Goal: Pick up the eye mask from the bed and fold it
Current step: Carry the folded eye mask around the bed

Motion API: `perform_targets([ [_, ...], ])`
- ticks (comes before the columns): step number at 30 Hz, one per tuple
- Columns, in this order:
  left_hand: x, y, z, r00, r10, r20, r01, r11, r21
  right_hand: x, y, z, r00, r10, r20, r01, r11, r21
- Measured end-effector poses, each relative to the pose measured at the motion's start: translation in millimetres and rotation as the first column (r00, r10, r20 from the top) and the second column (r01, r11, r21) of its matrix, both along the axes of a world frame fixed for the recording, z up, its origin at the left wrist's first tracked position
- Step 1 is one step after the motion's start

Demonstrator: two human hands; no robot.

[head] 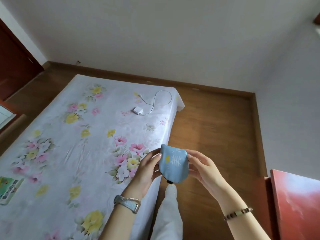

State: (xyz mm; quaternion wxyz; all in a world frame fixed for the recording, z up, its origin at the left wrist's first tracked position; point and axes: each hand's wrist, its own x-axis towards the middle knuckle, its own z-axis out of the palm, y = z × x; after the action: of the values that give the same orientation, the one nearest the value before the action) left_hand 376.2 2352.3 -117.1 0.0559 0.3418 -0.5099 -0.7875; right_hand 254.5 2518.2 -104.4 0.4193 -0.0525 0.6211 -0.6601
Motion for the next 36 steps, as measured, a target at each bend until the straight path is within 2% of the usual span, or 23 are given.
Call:
perform_targets([
  [19,-285,-125,19,0.98,-0.19,-0.057,0.191,0.981,0.021,-250,-104,23,0.981,-0.184,-0.066,0.185,0.983,0.007],
  [29,-408,-161,18,0.982,-0.159,-0.098,0.161,0.987,0.012,-375,-144,20,0.969,-0.224,-0.106,0.225,0.974,-0.006],
  [36,-522,-188,16,0.989,-0.121,-0.082,0.12,0.993,-0.011,-491,-173,18,0.972,-0.21,-0.105,0.211,0.978,-0.01],
])
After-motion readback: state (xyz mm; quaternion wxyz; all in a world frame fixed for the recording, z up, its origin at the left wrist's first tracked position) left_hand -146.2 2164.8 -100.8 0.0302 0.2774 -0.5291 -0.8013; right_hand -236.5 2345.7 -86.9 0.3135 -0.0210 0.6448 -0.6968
